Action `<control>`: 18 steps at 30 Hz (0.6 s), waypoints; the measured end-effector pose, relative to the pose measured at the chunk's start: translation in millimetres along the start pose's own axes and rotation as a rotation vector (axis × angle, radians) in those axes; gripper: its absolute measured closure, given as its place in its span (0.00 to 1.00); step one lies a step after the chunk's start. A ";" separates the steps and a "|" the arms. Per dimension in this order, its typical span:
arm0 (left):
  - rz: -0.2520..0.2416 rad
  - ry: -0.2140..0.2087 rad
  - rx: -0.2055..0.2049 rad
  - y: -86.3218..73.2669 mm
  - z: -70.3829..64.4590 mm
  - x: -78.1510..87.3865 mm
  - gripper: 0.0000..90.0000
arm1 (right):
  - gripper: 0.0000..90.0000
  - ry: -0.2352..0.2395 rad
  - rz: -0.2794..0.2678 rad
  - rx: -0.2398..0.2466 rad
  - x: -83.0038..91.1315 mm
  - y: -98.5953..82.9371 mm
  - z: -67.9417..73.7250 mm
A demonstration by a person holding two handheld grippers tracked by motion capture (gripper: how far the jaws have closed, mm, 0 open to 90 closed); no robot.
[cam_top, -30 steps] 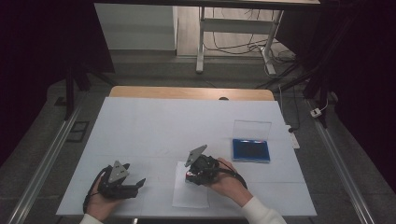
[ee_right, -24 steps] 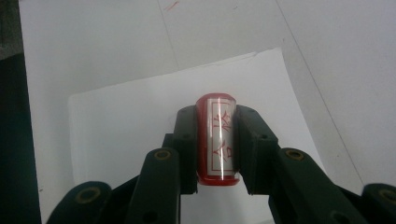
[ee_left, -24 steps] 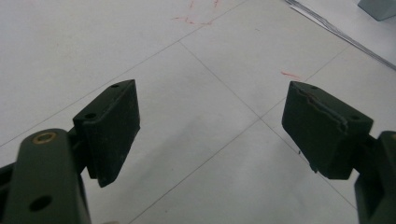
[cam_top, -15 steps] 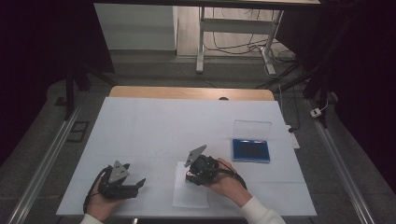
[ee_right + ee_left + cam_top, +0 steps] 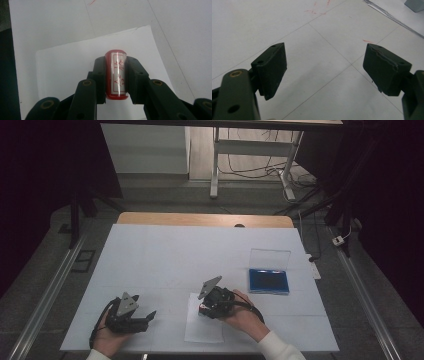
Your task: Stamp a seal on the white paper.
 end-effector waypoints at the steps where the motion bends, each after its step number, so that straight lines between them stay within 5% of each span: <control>1: -0.002 -0.003 0.000 0.1 -0.2 0.2 0.21 | 0.79 -0.001 0.000 0.000 0.0 0.0 0.0; 18: -0.004 0.002 0.005 -0.3 3.2 0.8 0.21 | 0.78 -0.008 -0.020 0.009 1.0 -0.3 1.7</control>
Point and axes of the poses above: each handheld gripper's, and its own axes: x roughly backward along the jaws, y roughly out of its top, z roughly to its left, the point moved 5 cm from there along -x, roughly forward along the jaws, and after that the axes turned 3 degrees about -x, right-handed, at the moved point
